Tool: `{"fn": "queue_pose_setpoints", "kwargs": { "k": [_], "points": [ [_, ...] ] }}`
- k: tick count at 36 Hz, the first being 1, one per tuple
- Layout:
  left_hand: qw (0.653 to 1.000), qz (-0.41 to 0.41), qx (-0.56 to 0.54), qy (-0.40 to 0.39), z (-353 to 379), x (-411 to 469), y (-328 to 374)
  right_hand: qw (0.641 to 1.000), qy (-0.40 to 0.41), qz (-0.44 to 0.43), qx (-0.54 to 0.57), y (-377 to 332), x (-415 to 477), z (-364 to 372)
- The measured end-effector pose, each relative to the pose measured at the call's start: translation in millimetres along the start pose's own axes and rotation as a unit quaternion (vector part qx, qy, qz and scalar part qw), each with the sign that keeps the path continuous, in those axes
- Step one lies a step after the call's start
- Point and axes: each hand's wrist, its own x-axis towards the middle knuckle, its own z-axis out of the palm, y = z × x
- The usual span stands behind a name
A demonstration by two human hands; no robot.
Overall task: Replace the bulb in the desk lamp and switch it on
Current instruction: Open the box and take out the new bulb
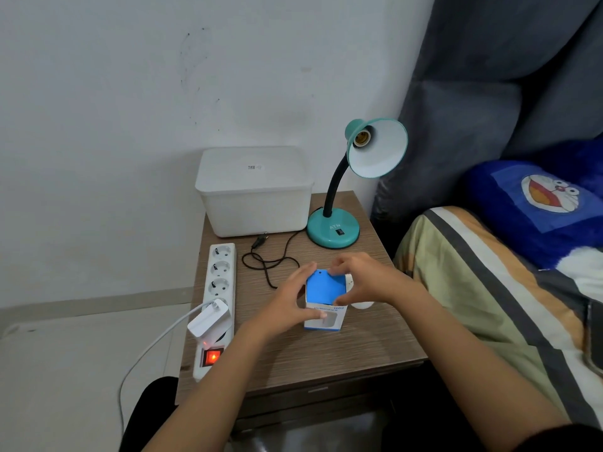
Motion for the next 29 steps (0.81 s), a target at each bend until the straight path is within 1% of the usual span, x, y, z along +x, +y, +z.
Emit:
{"fn": "queue_pose_setpoints", "kwargs": {
  "k": [8, 20, 29],
  "points": [
    [1.000, 0.003, 0.019, 0.000, 0.5, 0.0, 2.6, 0.999, -0.013, -0.014, -0.027, -3.0, -1.3, -4.0],
    [1.000, 0.001, 0.013, 0.007, 1.6, -1.0, 5.0, 0.998, -0.009, -0.024, -0.055, -4.2, 0.6, -2.3],
    [1.000, -0.006, -0.002, 0.008, 1.8, -2.0, 2.8, 0.997, 0.024, -0.040, -0.063, -2.2, -1.1, 1.8]
  ]
}}
